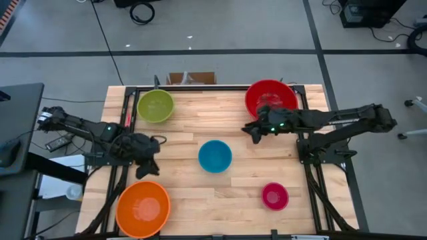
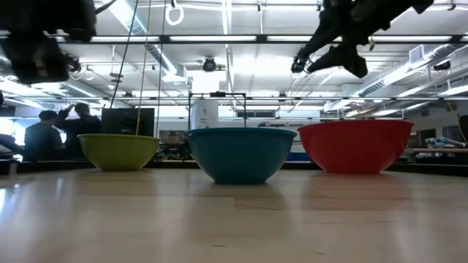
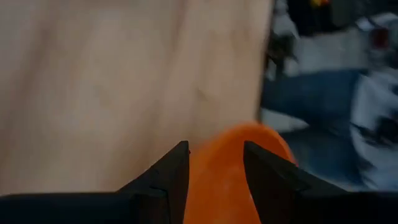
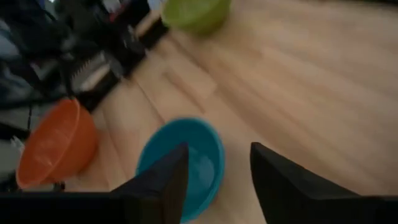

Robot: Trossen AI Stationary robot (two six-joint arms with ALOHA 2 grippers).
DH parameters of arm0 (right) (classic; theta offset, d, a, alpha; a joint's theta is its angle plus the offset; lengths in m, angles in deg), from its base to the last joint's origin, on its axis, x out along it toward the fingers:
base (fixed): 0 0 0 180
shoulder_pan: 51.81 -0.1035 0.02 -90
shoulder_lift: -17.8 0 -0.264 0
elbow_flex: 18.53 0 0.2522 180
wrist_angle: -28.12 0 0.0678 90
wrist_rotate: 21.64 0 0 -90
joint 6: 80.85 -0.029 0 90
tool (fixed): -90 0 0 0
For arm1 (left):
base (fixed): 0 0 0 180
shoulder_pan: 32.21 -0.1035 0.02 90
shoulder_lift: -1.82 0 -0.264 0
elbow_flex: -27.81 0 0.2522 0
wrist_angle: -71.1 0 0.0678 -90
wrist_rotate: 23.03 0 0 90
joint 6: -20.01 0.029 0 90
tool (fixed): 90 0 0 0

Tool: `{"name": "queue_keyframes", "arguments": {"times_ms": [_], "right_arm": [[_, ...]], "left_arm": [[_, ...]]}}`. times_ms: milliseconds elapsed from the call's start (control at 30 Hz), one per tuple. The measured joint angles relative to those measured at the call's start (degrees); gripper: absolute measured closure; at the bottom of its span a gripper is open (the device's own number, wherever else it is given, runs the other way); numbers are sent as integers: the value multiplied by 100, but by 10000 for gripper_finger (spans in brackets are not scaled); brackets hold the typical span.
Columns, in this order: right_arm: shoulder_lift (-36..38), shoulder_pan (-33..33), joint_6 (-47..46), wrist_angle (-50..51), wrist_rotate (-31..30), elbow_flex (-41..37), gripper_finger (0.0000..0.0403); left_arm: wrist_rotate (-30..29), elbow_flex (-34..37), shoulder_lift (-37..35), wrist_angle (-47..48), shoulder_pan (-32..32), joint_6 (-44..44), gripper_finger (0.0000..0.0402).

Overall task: Nest bowls inside each other
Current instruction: Stack the orange bowl on top of the red bowl

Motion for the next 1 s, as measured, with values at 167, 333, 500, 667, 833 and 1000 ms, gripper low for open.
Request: {"name": "queue_keyframes", "arguments": {"times_ms": [167,333,500,667,833,1000], "right_arm": [[-651,-188,-322,-44,3,66,195],[-1192,-391,-331,-312,-7,66,194],[-1529,-481,-289,-572,163,66,194],[-1650,-488,-238,-644,256,66,194],[-1657,-421,-131,-823,242,66,195],[-1648,-269,-164,-822,246,96,195]], "left_arm": [[-378,-4,127,625,698,-17,248],[-825,-2,381,1106,1066,-152,248],[-844,-2,741,1092,1421,-442,248],[-776,-3,1164,981,1867,-609,249],[-1231,77,1713,919,2023,-522,276],[-1482,65,1929,462,1791,-432,372]]}}
